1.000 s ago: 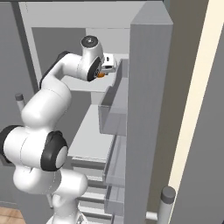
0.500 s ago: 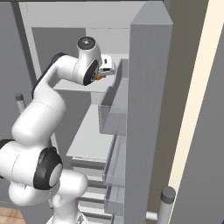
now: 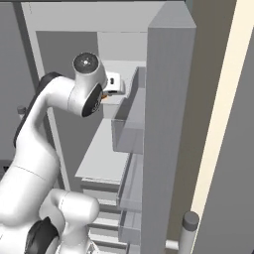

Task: Pick up the pear and tangerine from the fridge and place one fruit on each plate on the dining counter.

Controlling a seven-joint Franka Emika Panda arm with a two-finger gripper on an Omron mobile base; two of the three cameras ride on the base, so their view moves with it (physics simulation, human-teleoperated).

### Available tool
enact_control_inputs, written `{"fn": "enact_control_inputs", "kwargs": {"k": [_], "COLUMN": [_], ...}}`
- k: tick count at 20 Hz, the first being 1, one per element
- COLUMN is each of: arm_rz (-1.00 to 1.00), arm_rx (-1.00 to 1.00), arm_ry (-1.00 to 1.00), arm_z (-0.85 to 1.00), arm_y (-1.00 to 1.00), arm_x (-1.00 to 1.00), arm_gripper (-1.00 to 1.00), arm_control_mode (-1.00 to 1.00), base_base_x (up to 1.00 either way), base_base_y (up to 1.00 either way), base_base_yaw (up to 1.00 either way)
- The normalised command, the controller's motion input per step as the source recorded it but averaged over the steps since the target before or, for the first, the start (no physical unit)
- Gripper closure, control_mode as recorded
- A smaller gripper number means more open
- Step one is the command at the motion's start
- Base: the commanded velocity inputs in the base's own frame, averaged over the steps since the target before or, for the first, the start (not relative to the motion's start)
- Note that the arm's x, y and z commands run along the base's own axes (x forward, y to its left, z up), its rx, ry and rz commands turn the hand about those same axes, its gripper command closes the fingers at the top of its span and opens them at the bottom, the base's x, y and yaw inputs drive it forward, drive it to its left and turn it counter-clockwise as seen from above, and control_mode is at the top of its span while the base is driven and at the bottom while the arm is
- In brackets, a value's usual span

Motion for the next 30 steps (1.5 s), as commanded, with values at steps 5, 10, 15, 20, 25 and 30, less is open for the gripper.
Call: {"fn": "enact_control_inputs", "kwargs": {"k": [5, 10, 15, 20, 25, 30], "arm_rz": [-0.03, -0.05, -0.07, -0.07, -0.04, 0.00], "arm_rx": [0.05, 0.03, 0.01, 0.00, 0.00, 0.00], "arm_ry": [0.00, 0.00, 0.04, 0.00, 0.00, 0.08], "arm_z": [0.51, 0.49, 0.38, 0.05, -0.05, -0.09], "arm_y": [0.00, 0.00, 0.00, 0.00, 0.08, 0.25], "arm_x": [-0.92, -0.88, -0.75, -0.80, -0.71, -0.44], "arm_gripper": [1.00, 1.00, 1.00, 1.00, 1.00, 1.00], "arm_control_mode": [-1.00, -1.00, -1.00, -1.00, -1.00, -1.00], "base_base_x": [0.00, 0.00, 0.00, 0.00, 0.00, 0.00], "base_base_y": [0.00, 0.00, 0.00, 0.00, 0.00, 0.00], "base_base_yaw": [0.00, 0.00, 0.00, 0.00, 0.00, 0.00]}}
